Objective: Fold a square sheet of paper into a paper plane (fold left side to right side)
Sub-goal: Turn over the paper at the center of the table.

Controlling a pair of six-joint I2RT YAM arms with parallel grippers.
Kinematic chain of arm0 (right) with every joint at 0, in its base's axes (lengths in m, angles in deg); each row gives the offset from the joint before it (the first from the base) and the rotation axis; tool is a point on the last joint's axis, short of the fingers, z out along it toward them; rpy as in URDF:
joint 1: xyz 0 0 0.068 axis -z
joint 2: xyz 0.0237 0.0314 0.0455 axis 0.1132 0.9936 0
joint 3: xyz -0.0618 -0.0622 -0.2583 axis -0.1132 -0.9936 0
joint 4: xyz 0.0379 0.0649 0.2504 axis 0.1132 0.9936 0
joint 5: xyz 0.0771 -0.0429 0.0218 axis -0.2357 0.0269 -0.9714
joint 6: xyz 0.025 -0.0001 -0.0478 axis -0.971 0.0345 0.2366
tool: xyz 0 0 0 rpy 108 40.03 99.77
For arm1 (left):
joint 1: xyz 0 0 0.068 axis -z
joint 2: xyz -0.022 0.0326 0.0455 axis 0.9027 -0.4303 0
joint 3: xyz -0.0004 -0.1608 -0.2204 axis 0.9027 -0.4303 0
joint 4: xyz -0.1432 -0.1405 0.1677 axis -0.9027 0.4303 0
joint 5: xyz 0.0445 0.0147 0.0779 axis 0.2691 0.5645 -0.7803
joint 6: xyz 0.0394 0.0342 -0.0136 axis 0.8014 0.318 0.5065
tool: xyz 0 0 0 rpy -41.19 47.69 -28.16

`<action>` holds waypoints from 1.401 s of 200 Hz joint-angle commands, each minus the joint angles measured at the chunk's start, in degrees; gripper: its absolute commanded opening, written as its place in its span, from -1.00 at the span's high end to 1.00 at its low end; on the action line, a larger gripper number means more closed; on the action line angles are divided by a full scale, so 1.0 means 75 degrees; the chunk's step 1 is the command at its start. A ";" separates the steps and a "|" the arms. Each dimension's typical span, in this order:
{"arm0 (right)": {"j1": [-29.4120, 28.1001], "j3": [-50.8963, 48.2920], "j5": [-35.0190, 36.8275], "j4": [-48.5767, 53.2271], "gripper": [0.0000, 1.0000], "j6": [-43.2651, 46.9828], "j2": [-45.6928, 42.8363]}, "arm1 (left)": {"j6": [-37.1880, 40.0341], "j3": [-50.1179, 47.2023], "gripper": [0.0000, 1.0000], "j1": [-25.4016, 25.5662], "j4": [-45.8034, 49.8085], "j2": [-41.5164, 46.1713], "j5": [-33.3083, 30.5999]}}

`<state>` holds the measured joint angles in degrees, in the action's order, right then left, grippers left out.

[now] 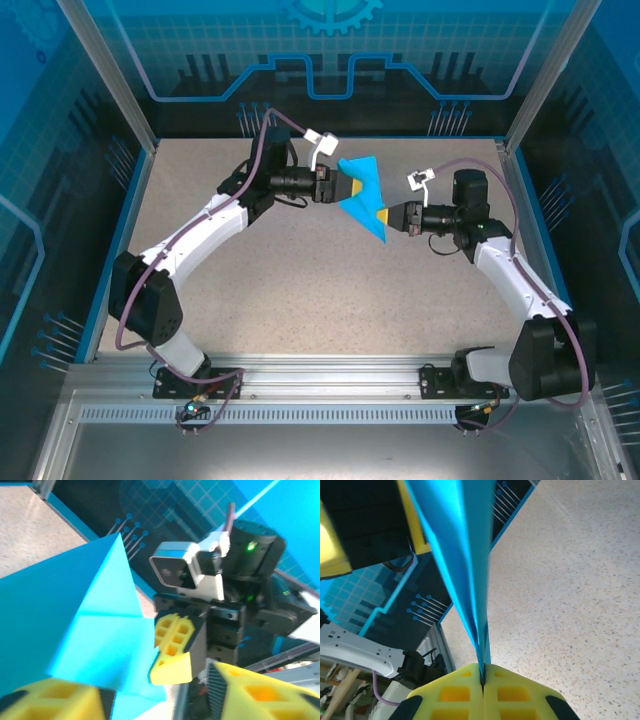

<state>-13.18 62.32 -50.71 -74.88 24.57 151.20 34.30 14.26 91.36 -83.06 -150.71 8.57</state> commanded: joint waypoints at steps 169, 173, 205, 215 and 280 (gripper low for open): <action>-0.6299 0.5912 1.5273 0.8276 0.86 0.0608 0.5959 | -0.0626 -0.4156 -0.75 -0.0173 0.1760 0.6157 -0.7636; -0.6313 0.5983 1.5335 0.8301 0.84 0.0533 0.6168 | -0.0639 -0.4177 -0.76 -0.0175 0.1761 0.6199 -0.7653; -0.6484 0.6424 1.5411 0.8444 0.73 0.0258 0.7297 | -0.0706 -0.4266 -0.79 -0.0173 0.1790 0.6319 -0.7646; -0.6589 0.6444 1.5208 0.8374 0.56 0.0282 0.7442 | -0.0729 -0.4273 -0.79 -0.0178 0.1831 0.6302 -0.7663; -0.6774 0.4940 1.2271 0.6776 -0.47 0.1016 0.5285 | -0.0821 -0.4220 -0.81 -0.0181 0.1886 0.6221 -0.7659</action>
<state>-63.49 103.92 51.65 -19.60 30.56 202.15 29.03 -17.35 90.23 -69.49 -103.89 -47.31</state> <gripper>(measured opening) 0.666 0.905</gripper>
